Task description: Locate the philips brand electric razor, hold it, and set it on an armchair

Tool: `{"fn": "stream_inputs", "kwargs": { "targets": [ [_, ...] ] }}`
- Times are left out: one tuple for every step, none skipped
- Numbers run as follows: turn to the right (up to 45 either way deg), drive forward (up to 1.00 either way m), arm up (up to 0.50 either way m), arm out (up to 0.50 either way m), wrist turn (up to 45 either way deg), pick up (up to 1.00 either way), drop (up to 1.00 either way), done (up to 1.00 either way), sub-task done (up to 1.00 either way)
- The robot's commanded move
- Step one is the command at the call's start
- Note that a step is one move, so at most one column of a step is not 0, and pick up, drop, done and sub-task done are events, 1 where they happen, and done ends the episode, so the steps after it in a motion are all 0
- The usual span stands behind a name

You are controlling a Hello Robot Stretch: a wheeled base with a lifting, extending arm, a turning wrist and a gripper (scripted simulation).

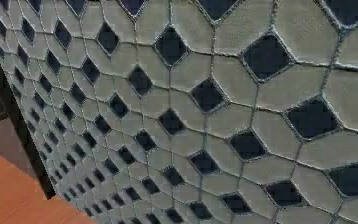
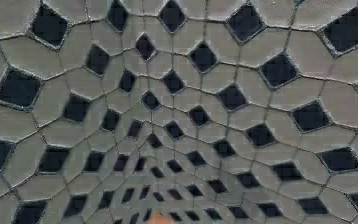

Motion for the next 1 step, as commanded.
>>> {"fn": "stream_inputs", "kwargs": {
  "targets": [
    [-45.0, 0.0, 0.0, 0.0, 0.0, 0.0, 0.0, 0.0, 0.0]
  ]
}}
